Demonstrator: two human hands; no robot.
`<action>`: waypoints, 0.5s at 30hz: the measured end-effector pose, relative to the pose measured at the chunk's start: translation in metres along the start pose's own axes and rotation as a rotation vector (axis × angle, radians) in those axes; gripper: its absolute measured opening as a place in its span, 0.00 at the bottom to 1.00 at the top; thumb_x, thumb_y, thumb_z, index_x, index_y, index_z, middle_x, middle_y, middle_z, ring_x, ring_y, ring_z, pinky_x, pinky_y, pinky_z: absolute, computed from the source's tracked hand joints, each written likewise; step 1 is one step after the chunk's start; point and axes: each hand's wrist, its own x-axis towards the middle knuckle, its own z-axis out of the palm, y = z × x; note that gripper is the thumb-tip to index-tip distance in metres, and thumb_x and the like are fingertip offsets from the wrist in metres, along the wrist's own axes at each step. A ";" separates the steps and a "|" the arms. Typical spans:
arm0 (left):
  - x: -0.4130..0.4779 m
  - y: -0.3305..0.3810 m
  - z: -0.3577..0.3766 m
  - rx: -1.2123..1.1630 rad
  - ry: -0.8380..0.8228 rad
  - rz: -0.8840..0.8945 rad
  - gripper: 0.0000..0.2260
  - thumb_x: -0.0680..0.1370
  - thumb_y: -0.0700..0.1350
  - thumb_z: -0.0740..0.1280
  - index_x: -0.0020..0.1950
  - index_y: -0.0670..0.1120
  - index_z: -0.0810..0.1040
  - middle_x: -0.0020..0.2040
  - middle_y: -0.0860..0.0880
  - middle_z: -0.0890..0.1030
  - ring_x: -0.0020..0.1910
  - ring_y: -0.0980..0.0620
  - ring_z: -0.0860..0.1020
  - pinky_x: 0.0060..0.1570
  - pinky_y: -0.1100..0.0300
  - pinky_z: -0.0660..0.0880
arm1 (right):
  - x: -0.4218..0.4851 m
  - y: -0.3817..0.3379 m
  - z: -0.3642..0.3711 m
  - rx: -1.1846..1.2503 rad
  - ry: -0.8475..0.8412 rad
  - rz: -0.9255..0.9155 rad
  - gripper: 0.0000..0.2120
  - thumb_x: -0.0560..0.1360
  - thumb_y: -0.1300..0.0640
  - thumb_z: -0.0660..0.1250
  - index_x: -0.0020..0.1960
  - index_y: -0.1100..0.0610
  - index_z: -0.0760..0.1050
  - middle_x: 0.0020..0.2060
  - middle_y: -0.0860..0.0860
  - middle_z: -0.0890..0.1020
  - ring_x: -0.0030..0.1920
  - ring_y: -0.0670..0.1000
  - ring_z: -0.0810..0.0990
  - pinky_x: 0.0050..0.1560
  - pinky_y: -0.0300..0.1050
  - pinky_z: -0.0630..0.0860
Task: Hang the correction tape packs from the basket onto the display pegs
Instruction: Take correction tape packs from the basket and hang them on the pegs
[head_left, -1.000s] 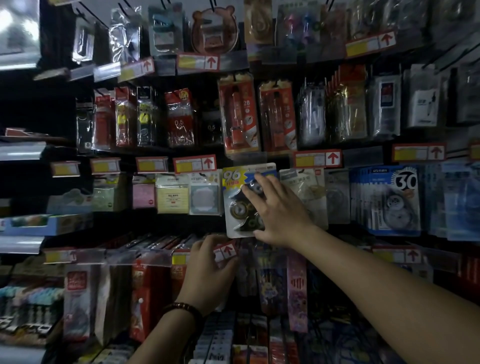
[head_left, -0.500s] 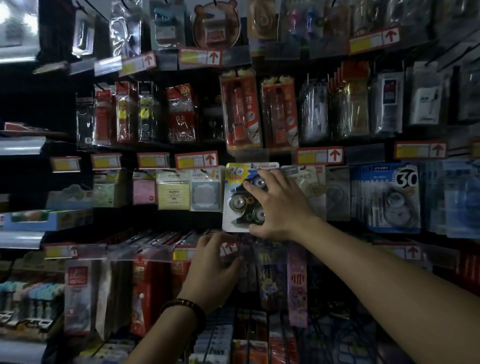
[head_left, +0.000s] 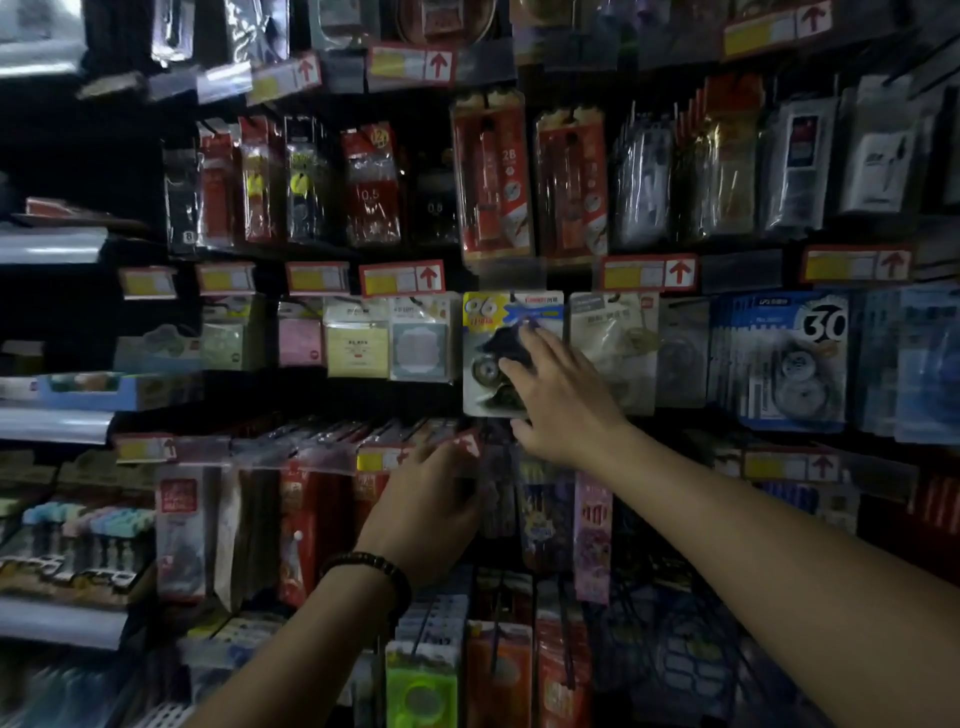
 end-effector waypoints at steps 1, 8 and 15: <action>-0.007 0.001 0.001 0.009 -0.015 -0.010 0.12 0.80 0.53 0.70 0.63 0.53 0.78 0.62 0.51 0.76 0.60 0.49 0.77 0.59 0.52 0.78 | -0.013 -0.004 0.002 0.033 0.019 -0.010 0.33 0.77 0.47 0.69 0.79 0.55 0.66 0.82 0.62 0.58 0.82 0.63 0.54 0.80 0.62 0.60; -0.111 -0.028 0.061 0.047 -0.271 -0.129 0.13 0.76 0.55 0.68 0.56 0.51 0.82 0.54 0.48 0.83 0.53 0.44 0.83 0.51 0.49 0.81 | -0.155 -0.040 0.072 0.362 0.050 0.002 0.18 0.76 0.51 0.70 0.63 0.56 0.79 0.56 0.54 0.78 0.59 0.58 0.76 0.56 0.56 0.79; -0.276 -0.083 0.156 0.026 -0.636 -0.317 0.11 0.79 0.56 0.72 0.60 0.55 0.81 0.57 0.55 0.84 0.50 0.51 0.83 0.52 0.51 0.82 | -0.341 -0.101 0.194 0.667 -0.414 0.179 0.12 0.75 0.48 0.67 0.57 0.49 0.79 0.50 0.49 0.81 0.51 0.53 0.81 0.48 0.50 0.79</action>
